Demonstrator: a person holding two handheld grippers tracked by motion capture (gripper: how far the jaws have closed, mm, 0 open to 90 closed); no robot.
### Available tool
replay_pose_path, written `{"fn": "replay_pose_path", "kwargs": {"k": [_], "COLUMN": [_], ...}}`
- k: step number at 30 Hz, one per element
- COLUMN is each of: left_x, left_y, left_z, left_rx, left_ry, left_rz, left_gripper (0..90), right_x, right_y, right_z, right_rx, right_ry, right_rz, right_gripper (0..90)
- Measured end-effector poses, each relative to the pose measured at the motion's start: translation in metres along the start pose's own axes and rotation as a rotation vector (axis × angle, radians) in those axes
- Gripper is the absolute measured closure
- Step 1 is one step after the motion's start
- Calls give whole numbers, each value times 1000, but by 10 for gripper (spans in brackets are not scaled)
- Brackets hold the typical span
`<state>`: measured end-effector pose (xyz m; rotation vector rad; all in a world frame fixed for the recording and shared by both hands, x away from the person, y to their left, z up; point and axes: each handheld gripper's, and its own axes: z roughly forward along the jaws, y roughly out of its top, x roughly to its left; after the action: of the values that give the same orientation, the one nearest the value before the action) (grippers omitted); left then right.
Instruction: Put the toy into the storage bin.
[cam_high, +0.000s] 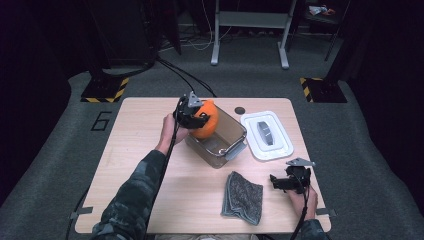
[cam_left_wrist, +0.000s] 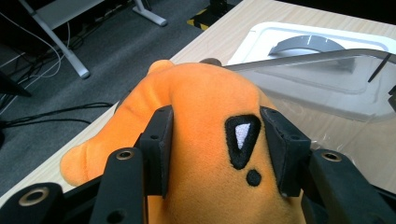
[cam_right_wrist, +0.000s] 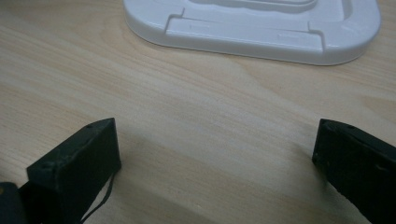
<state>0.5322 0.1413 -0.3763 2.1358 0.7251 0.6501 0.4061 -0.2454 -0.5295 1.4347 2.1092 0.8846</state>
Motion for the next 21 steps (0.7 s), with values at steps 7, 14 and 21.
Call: {"fn": "replay_pose_path", "kwargs": {"k": [7, 14, 21], "left_x": [-1, -2, 0], "left_y": [-1, -1, -4], "left_z": [3, 8, 12], "left_rx": [8, 29, 53], "left_ry": [-6, -19, -24], "left_rz": [-2, -8, -31], "left_gripper": [497, 491, 484], "right_x": [0, 0, 0], "right_y": [0, 0, 0], "right_z": [0, 0, 0], "right_rx": [0, 0, 0], "right_ry": [0, 1, 1], "right_rz": [0, 0, 0], "right_gripper": [0, 0, 0]}}
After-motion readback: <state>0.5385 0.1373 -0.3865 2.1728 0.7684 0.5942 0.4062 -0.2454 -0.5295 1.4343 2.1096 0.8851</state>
